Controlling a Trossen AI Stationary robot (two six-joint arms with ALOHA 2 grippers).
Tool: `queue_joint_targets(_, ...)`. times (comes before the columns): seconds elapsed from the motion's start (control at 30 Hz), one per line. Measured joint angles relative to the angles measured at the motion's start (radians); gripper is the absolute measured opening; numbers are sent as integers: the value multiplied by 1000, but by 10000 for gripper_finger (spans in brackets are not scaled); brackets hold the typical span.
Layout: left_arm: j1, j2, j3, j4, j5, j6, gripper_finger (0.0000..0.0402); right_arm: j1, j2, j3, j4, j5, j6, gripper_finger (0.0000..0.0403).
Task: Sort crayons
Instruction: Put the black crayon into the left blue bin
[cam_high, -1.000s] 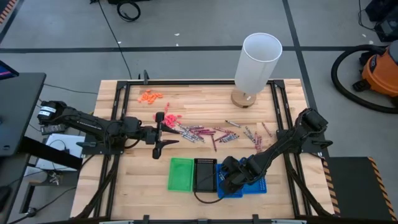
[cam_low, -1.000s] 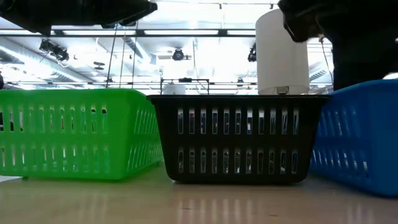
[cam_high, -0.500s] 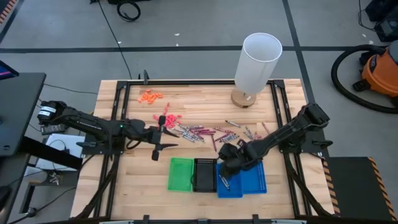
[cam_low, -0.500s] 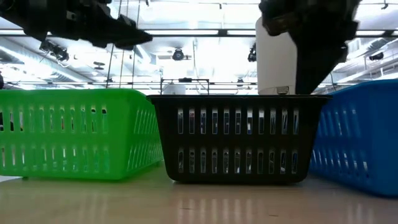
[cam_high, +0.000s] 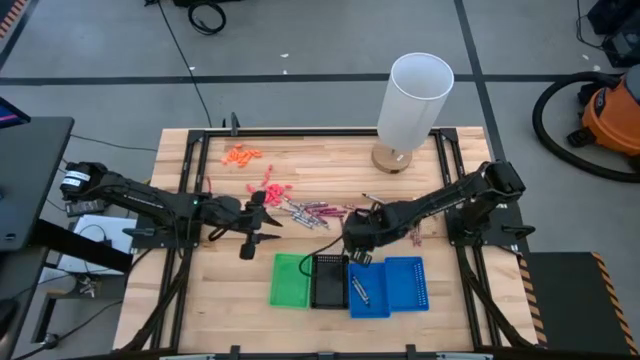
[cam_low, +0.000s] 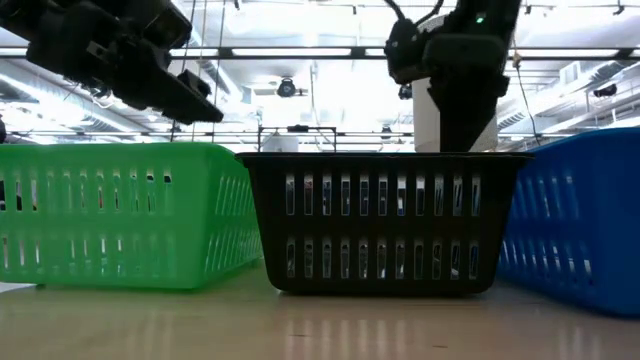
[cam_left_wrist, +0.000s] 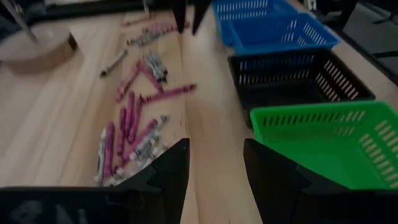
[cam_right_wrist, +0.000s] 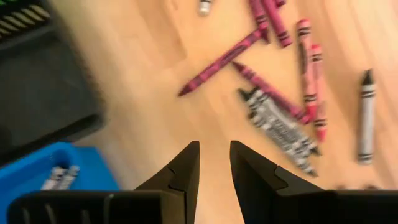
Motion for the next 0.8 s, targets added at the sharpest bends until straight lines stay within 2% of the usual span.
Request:
queue_joint_targets(0.6, 0, 0, 0, -77, -2, -146, 162, -247, 0, 0, -38, 109, -341, 98)
queue_joint_targets(0.8, 0, 0, 0, -95, -3, -175, 162, -313, 0, 0, -79, 188, -412, 98)
